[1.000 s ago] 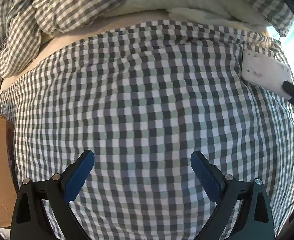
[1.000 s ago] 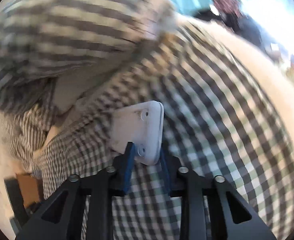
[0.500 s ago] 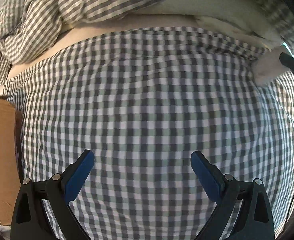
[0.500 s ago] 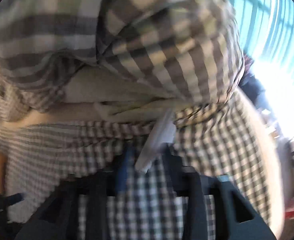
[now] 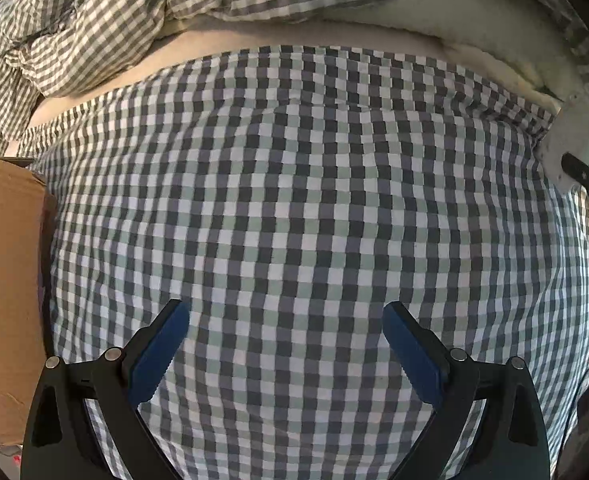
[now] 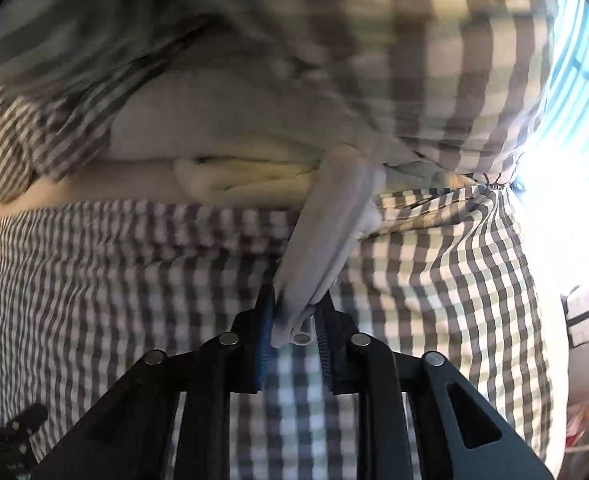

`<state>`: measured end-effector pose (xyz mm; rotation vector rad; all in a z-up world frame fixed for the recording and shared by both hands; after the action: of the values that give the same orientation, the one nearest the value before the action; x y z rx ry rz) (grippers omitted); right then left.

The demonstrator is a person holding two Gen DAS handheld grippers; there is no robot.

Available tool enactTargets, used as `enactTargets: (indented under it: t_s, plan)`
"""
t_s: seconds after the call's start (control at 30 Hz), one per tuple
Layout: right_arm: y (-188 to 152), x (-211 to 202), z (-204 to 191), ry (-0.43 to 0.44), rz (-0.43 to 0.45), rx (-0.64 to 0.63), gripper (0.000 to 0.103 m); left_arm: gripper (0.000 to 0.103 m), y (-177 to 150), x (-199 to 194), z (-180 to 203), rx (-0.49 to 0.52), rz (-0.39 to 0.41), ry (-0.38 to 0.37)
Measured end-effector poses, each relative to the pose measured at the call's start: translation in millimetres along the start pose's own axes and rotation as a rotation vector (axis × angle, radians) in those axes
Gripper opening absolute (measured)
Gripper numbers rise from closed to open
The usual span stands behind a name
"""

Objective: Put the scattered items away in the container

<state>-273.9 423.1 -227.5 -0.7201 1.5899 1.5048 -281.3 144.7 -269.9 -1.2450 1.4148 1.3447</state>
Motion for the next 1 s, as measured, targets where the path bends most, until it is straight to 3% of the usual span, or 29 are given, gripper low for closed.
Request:
enactTargets:
  t_s: [0.17, 0.2, 0.23, 0.4, 0.5, 0.57, 0.63, 0.77, 1.0]
  plan:
    - [-16, -36, -26, 0.041, -0.010, -0.017, 0.015, 0.100, -2, -22, -11, -0.008, 0.038, 0.004]
    - [-19, -45, -32, 0.059, -0.013, -0.013, 0.011, 0.100, -2, -24, -14, -0.009, 0.042, 0.005]
    - [-21, -51, -37, 0.078, -0.017, -0.012, 0.000, 0.100, -3, -28, -19, -0.012, 0.051, 0.005]
    - [-30, -94, -79, 0.122, 0.008, -0.038, 0.000, 0.100, -14, -42, -38, -0.022, 0.073, -0.007]
    - [-48, -106, -76, 0.103, 0.010, -0.022, 0.000, 0.100, -28, -47, -49, -0.018, 0.069, -0.017]
    - [-58, -110, -76, 0.099, 0.000, 0.001, 0.007, 0.100, -37, -48, -60, -0.012, 0.066, -0.016]
    - [-68, -111, -75, 0.109, -0.004, 0.037, 0.057, 0.100, -45, -48, -72, -0.010, 0.060, -0.015]
    - [-72, -88, -83, 0.119, -0.031, 0.066, 0.060, 0.100, -56, -45, -94, -0.025, 0.049, -0.007]
    - [-66, -14, -80, 0.011, -0.093, -0.002, 0.060, 0.100, -61, -31, -118, -0.077, 0.026, 0.024]
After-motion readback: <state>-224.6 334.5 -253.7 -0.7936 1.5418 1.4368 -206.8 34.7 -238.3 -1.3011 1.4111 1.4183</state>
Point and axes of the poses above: each gripper's, at about its wrist camera, not at the fingertips, and x roughly the way its jaws point, z to its right, y to its top, the point moved 8 cm from there along x, roughly the way its jaws point, and after that the axes turned 1 degree about z, right-handed, at the moved point
